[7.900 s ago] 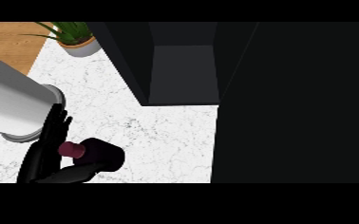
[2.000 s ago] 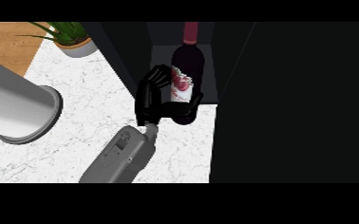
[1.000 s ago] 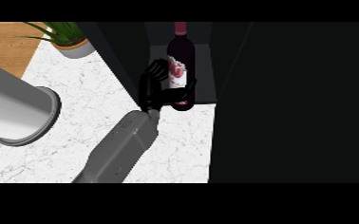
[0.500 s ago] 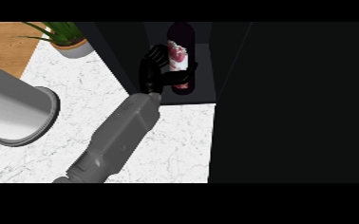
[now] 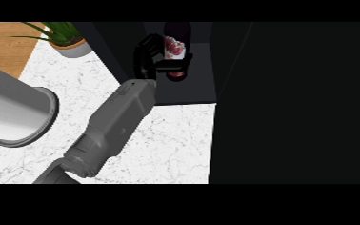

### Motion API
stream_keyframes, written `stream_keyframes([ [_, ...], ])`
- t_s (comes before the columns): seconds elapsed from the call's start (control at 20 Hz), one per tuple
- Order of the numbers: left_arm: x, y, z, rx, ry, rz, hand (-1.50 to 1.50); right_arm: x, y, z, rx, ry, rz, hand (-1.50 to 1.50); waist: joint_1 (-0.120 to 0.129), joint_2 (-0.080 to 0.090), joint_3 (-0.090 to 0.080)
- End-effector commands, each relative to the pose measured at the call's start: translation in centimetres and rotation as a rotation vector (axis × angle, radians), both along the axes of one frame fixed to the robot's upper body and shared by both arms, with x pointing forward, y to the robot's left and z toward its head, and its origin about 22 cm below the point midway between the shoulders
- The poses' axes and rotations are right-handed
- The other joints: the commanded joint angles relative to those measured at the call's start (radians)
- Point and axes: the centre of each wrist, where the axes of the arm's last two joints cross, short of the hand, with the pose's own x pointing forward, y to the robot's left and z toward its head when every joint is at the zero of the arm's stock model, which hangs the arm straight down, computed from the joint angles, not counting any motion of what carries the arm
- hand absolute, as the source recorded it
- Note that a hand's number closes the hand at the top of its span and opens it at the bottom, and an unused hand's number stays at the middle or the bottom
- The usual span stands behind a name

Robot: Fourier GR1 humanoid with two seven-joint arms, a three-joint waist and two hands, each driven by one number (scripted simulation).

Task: Pick up the wine, place it into the cabinet and close the cabinet

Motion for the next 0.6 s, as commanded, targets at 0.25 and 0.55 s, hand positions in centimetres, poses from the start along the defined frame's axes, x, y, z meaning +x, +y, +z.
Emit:
stream_keyframes([
  [0.25,2.0,0.9,2.3,0.248,-0.044,0.123,-1.50,-2.1,0.0,2.1,0.066,-0.023,0.046,-1.50,-0.002,-0.004,0.001],
  [0.55,2.3,4.0,1.3,0.312,-0.009,0.143,-1.50,-2.1,-0.1,2.2,0.086,-0.049,0.041,-1.50,-0.017,0.005,0.001],
])
